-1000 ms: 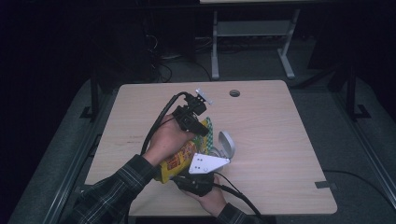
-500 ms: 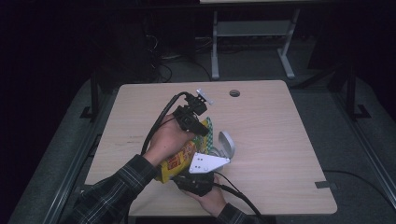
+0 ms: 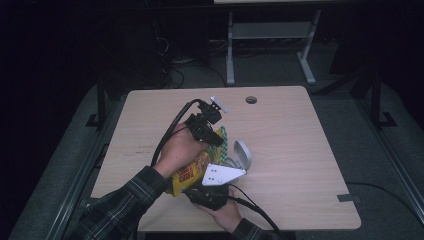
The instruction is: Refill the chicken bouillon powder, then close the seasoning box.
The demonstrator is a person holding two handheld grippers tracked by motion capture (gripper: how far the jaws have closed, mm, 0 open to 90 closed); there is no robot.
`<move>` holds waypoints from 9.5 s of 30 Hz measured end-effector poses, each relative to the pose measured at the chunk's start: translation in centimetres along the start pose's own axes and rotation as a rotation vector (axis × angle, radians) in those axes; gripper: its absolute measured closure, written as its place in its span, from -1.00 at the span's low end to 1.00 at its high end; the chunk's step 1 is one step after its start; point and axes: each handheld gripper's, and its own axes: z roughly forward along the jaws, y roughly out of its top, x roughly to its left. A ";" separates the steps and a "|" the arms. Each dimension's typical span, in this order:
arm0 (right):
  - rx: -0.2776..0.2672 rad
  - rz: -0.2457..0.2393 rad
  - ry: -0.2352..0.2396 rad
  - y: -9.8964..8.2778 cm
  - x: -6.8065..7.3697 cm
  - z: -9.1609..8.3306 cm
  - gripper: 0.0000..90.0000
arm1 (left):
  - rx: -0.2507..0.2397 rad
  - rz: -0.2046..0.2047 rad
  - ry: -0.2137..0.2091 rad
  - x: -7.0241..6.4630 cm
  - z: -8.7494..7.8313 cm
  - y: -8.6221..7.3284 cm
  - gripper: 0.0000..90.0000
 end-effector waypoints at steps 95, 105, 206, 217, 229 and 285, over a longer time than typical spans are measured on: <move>-0.001 -0.013 0.008 0.2 0.3 0.2 1.00 | -0.029 -0.004 0.005 0.2 -0.7 -0.2 1.00; -0.004 -0.012 0.008 0.3 0.3 0.2 1.00 | -0.025 -0.001 0.005 0.1 -0.7 -0.2 1.00; 0.037 -0.020 0.029 -0.7 0.1 0.8 1.00 | -0.088 -0.035 -0.040 0.5 -1.9 -1.7 1.00; 0.052 -0.021 0.026 -1.0 -0.1 1.1 1.00 | -0.131 -0.040 -0.069 0.8 -3.2 -3.1 1.00; 0.073 -0.016 0.017 -1.3 0.0 1.3 1.00 | -0.203 -0.030 -0.105 0.7 -5.5 -4.9 1.00; 0.184 -0.038 -0.072 -0.8 -2.7 -5.5 1.00 | -0.626 0.029 -0.055 7.9 -3.6 -12.8 1.00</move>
